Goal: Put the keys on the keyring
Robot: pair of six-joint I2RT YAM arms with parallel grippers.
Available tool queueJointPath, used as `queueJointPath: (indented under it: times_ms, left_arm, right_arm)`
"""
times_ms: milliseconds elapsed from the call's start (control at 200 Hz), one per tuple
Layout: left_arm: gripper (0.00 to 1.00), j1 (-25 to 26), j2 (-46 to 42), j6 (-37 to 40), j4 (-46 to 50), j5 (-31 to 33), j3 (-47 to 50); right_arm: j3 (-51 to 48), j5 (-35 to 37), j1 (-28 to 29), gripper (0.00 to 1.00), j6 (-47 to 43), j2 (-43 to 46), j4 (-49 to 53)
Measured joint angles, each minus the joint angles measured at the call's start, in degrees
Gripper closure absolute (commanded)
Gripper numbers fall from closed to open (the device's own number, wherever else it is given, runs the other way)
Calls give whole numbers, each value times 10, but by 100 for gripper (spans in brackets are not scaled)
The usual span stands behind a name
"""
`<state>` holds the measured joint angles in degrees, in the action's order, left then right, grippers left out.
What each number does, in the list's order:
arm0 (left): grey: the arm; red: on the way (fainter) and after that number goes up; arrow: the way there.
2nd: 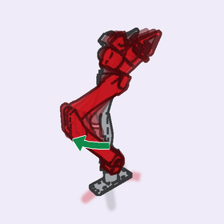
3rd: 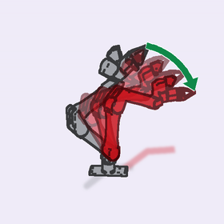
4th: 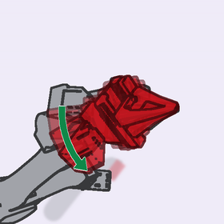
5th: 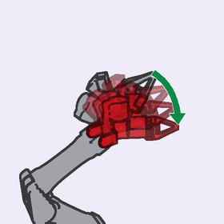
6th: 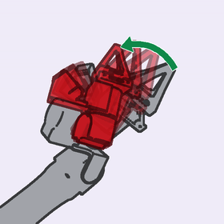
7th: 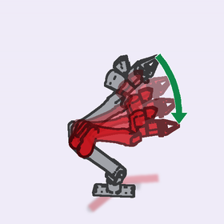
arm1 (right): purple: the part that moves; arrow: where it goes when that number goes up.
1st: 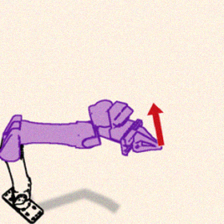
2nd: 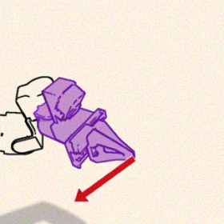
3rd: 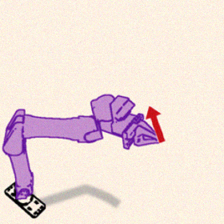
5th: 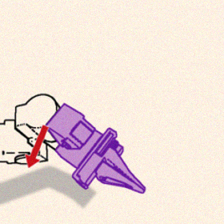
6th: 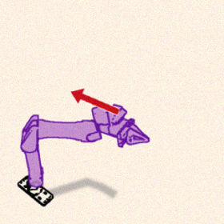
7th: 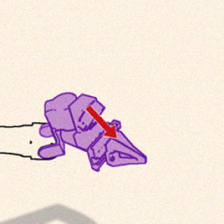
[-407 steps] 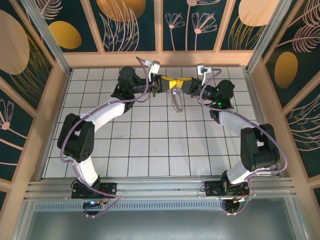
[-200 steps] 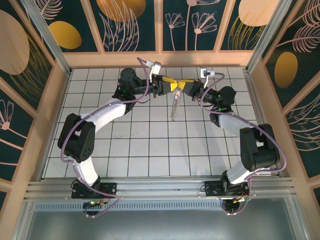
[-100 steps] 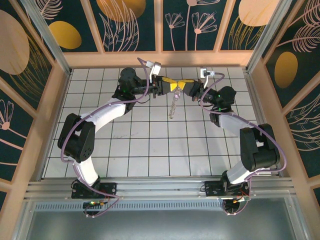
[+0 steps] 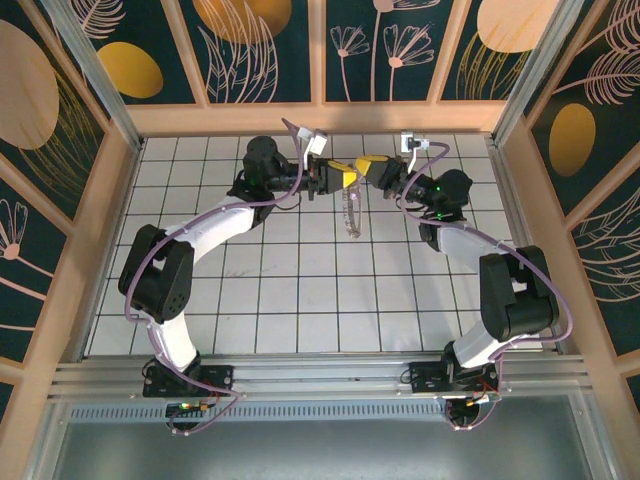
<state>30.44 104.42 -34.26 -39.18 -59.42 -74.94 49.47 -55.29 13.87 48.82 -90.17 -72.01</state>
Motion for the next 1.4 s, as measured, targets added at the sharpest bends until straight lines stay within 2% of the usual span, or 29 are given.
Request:
queueJointPath:
  times_ms: [60, 110, 305, 365, 455, 656, 851, 1136, 1401]
  left_arm:
    - [94, 2, 2, 0, 0, -2, 0]
    - [100, 3, 4, -2, 0, -2, 0]
    - [100, 4, 6, -6, -14, 0, 0]
    - [100, 4, 6, -8, -20, 1, 0]
    - [100, 4, 6, -10, -32, 4, 2]
    - [100, 4, 6, -12, -49, 19, 20]
    - [100, 4, -2, -29, -78, 31, 37]
    - [100, 4, -11, -49, -110, 30, 37]
    - [100, 4, -11, -55, -112, 30, 37]
  right_arm:
    - [0, 1, 1, 100, 0, 0, 2]
    - [0, 2, 1, 100, 0, 0, 3]
    - [0, 4, 0, 100, 0, 0, 4]
    - [0, 8, -1, 86, 0, 0, 5]
    - [0, 16, -11, 70, 7, 0, 6]
    - [-16, 41, -51, 59, 10, 28, 29]
    - [-67, 56, -53, 46, -39, 106, 72]
    - [-142, 57, -46, 43, -141, 155, 130]
    - [-148, 43, -2, 43, -204, 155, 158]
